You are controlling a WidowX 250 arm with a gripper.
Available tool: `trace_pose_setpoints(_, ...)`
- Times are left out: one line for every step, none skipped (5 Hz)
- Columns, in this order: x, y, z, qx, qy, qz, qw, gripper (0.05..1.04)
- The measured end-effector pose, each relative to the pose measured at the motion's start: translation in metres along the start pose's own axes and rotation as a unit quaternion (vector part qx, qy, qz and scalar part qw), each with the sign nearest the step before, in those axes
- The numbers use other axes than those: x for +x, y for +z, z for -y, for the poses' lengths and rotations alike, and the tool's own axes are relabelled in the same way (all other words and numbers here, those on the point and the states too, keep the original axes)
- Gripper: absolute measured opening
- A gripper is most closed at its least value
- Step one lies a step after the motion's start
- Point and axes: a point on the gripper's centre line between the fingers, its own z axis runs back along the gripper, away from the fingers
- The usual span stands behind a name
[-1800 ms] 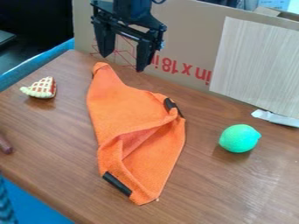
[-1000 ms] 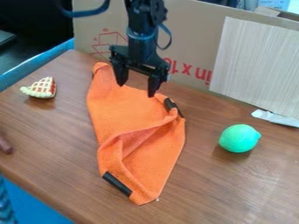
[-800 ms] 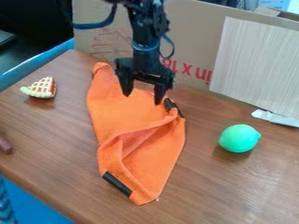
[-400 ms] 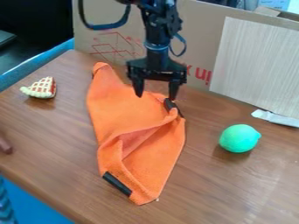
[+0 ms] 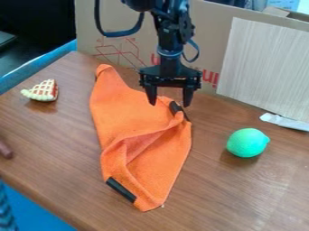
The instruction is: Unfold the cloth from top right to bottom left
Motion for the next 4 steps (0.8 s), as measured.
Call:
trace_pose_setpoints(0.004, -0.004, 0.002, 0.002, 0.012, 0.001, 0.9999, 1.0)
trace_pose_setpoints(-0.001, -0.017, 0.006, -0.005, 0.032, -0.018, 0.9993, 0.974)
trace_pose_setpoints(0.0, -0.02, 0.006, -0.006, 0.043, -0.016, 0.9989, 0.703)
trace_pose_setpoints(-0.001, -0.02, 0.006, 0.002, 0.043, -0.013, 0.999, 0.4)
